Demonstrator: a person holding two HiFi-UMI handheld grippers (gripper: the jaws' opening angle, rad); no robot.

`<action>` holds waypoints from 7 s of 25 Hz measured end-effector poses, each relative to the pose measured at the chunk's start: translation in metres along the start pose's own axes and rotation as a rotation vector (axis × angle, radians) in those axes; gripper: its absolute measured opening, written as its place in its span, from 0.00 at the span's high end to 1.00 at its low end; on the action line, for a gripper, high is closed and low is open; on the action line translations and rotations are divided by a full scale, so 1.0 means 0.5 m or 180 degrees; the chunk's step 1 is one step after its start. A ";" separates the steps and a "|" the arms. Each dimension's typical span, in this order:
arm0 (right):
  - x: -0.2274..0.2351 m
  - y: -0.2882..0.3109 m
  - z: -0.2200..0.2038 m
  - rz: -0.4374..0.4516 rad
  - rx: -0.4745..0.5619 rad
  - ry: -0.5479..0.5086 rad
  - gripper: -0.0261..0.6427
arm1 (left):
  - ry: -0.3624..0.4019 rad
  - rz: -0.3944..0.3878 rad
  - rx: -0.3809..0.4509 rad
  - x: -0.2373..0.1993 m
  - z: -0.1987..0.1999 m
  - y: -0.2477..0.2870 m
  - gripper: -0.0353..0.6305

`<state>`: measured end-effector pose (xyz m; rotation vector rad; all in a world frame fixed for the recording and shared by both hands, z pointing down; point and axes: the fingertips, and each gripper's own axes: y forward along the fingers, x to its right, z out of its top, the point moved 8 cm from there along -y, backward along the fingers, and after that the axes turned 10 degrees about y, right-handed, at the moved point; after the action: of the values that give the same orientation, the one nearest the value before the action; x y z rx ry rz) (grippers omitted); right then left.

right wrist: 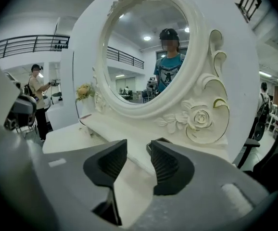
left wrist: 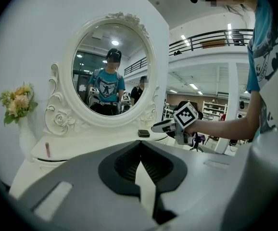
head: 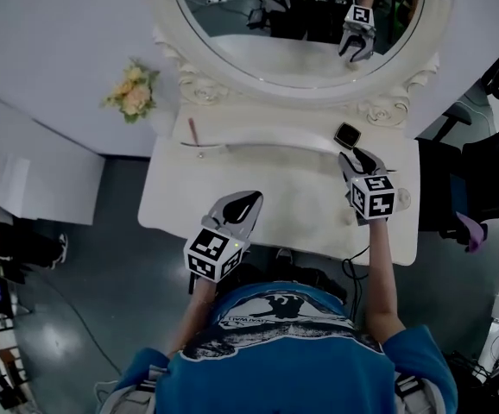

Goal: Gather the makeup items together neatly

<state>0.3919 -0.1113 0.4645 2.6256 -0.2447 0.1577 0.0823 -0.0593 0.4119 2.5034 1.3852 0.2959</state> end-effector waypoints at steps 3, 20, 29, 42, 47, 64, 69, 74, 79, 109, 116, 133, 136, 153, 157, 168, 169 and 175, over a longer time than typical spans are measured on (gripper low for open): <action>0.038 0.041 0.004 -0.0099 -0.0167 -0.0136 0.65 | -0.0018 0.0017 -0.0039 0.005 -0.005 0.007 0.93; 0.138 0.179 -0.007 -0.0098 -0.0840 0.0015 0.39 | -0.0206 0.0305 -0.0223 -0.014 -0.023 0.000 0.93; 0.128 0.166 -0.015 -0.0106 -0.0655 -0.0254 0.47 | -0.0241 0.0274 -0.0309 -0.009 -0.041 -0.012 0.93; 0.001 0.123 -0.061 0.0092 -0.0549 -0.0136 0.47 | -0.0319 0.0332 -0.0267 -0.066 -0.062 -0.071 0.93; -0.125 0.136 -0.078 0.0445 -0.0550 -0.0095 0.47 | -0.0343 0.0376 -0.0283 -0.095 -0.076 -0.098 0.93; -0.458 0.301 -0.205 0.1212 -0.1219 -0.0598 0.47 | -0.0464 0.0599 -0.0273 -0.218 -0.121 -0.208 0.93; -0.493 0.337 -0.239 0.1266 -0.1356 -0.0990 0.47 | -0.0511 0.0653 -0.0278 -0.259 -0.136 -0.232 0.93; -0.501 0.344 -0.245 0.1217 -0.1270 -0.0923 0.46 | -0.0513 0.0597 -0.0264 -0.287 -0.141 -0.236 0.93; -0.500 0.343 -0.248 0.1228 -0.1247 -0.0904 0.46 | -0.0485 0.0465 -0.0250 -0.308 -0.142 -0.223 0.93; -0.352 0.029 -0.153 0.0070 -0.0291 0.0000 0.61 | -0.0171 -0.0908 -0.0294 -0.202 -0.109 -0.030 0.93; -0.252 -0.075 -0.242 -0.0420 -0.0739 -0.0078 0.63 | -0.0100 -0.1071 -0.0315 -0.145 -0.094 0.004 0.93; -0.166 -0.066 -0.351 -0.0053 -0.1709 -0.0865 0.77 | -0.0183 -0.0693 -0.0474 -0.077 -0.101 -0.009 0.93; -0.153 -0.066 -0.355 -0.0056 -0.1543 -0.0438 0.79 | -0.0231 -0.0613 -0.0497 -0.067 -0.107 -0.014 0.93; -0.174 -0.039 -0.288 -0.0026 -0.1338 0.0286 0.80 | -0.0391 -0.0265 -0.0486 -0.107 -0.136 -0.070 0.93; -0.210 -0.003 -0.249 0.0026 -0.1232 0.0306 0.80 | -0.0400 -0.0221 -0.0461 -0.138 -0.142 -0.092 0.93; -0.399 0.161 -0.148 0.0433 -0.1060 0.0143 0.80 | -0.0421 -0.0078 -0.0406 -0.262 -0.168 -0.172 0.93; -0.420 0.177 -0.141 0.0474 -0.1055 0.0126 0.80 | -0.0420 -0.0072 -0.0400 -0.273 -0.171 -0.179 0.93; -0.542 0.259 -0.121 0.0773 -0.1077 0.0145 0.80 | -0.0423 -0.0025 -0.0389 -0.336 -0.188 -0.214 0.93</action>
<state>0.0967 -0.1546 0.5353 2.2486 -0.5263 0.2357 -0.1194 -0.1353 0.4572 2.3721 1.2852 0.2021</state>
